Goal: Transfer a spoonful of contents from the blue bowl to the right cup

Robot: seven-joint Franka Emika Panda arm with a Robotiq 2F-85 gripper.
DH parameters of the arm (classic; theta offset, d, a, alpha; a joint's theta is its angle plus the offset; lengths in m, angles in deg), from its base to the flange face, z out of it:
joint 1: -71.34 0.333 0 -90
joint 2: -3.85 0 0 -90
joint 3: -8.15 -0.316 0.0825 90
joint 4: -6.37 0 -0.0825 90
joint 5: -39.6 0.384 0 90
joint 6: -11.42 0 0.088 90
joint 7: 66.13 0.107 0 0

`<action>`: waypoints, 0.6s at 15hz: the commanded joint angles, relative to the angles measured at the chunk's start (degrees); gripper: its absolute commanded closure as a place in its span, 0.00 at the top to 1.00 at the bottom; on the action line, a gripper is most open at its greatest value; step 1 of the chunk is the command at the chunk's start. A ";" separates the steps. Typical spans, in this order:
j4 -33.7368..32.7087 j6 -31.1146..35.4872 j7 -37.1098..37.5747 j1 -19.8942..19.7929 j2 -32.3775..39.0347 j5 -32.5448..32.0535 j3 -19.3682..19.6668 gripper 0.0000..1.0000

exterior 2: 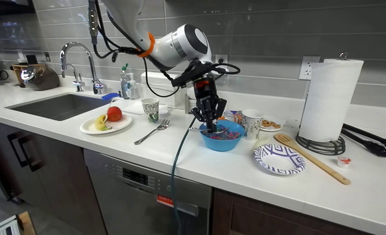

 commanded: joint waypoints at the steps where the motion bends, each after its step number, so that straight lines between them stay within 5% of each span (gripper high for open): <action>1: -4.04 -1.13 -0.38 1.57 3.39 -0.17 1.10 0.03; 9: -9.53 -3.62 -2.61 2.25 8.35 1.06 1.49 0.03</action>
